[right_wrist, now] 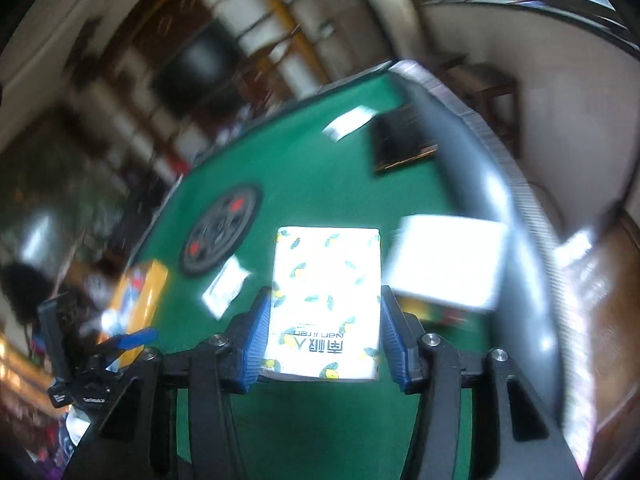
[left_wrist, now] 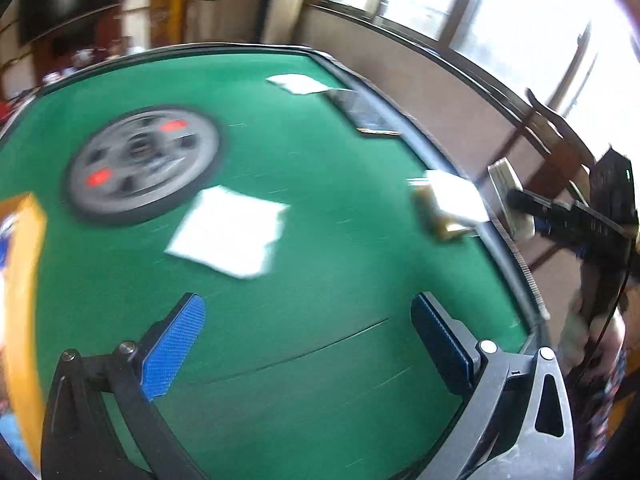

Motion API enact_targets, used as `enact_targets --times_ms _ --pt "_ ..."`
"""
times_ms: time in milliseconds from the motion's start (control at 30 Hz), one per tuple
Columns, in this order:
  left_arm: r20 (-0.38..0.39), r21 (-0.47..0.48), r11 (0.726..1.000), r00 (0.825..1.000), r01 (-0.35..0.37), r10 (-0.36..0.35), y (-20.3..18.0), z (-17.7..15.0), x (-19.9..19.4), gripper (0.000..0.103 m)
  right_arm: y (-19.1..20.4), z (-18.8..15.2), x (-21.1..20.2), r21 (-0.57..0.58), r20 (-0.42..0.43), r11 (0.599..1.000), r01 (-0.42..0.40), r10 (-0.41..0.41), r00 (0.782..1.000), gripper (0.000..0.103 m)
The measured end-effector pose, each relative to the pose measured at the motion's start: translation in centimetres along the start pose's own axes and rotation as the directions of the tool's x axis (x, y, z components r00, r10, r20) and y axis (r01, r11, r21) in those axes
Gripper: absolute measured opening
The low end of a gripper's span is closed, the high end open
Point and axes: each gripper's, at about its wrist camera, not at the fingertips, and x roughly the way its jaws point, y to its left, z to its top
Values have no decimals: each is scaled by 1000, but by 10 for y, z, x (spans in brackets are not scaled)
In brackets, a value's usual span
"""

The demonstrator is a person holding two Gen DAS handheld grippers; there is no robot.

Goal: Organize soft objects
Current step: 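Grasp the yellow-patterned tissue pack with the right tool while the left tool grasps the white foam and strip bag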

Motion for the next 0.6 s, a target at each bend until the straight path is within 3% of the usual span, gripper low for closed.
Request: enact_targets --times_ms 167,367,467,600 --pt "-43 57 995 996 86 -84 -71 29 52 103 -61 -19 -44 168 109 986 6 -25 994 46" --pt "-103 -11 990 985 139 -140 -113 65 115 103 -110 -32 -64 287 153 957 -34 -11 988 47" --pt "-89 -4 994 990 106 -106 -129 78 132 103 -118 -35 -64 303 168 951 -56 5 986 47" --pt "-70 105 994 997 -13 20 -159 88 151 103 -127 -41 -62 316 179 944 -89 33 983 47"
